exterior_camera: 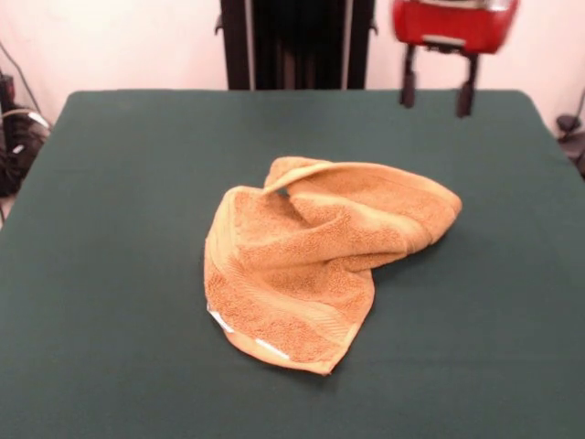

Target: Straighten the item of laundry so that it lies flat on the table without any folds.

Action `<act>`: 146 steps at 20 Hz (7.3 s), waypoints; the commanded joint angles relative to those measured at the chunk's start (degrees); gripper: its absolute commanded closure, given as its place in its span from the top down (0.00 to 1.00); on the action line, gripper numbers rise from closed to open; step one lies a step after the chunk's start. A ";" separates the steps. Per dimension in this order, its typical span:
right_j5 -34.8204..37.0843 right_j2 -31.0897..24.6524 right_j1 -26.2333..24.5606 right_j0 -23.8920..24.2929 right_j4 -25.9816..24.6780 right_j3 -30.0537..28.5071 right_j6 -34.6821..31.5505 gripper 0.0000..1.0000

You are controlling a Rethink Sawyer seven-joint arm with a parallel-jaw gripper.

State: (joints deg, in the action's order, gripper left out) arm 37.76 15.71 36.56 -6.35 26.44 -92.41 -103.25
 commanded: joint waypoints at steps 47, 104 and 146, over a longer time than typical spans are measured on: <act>-13.39 -12.73 -9.91 14.33 -13.18 -6.02 -7.90 1.00; -23.82 -10.12 -14.71 7.96 -5.48 -18.02 -15.22 1.00; -27.14 -25.67 -7.33 12.75 6.93 -30.05 -21.06 1.00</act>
State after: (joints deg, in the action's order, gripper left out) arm 14.36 1.87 30.85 5.30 28.96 -116.39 -109.70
